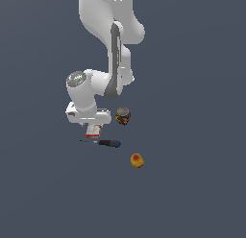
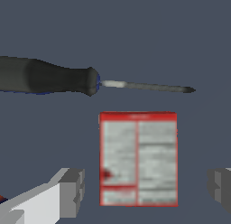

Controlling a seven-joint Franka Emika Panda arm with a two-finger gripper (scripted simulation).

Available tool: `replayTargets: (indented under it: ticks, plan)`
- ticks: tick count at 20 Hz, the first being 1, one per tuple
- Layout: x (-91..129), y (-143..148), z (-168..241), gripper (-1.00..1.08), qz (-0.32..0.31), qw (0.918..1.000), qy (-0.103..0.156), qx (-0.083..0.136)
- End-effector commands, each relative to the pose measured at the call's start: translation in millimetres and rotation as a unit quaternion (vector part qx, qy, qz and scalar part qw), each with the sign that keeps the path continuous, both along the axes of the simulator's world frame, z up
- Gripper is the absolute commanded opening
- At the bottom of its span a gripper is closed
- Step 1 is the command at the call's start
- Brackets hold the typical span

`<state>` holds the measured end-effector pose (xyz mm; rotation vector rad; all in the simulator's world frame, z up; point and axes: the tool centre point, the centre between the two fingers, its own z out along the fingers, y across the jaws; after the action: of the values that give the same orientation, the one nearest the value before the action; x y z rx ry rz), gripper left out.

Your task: Pick up a designated object from a clutter of objects.

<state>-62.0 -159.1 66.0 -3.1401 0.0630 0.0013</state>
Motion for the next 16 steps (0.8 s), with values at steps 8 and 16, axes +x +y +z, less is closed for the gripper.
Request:
replayTargets:
  ticks: [8, 16]
  plan:
    - [-1, 0, -15, 1.0, 0.0, 1.0, 0.0, 0.0]
    - [-2, -1, -47, 1.0, 0.0, 1.0, 0.0, 0.0]
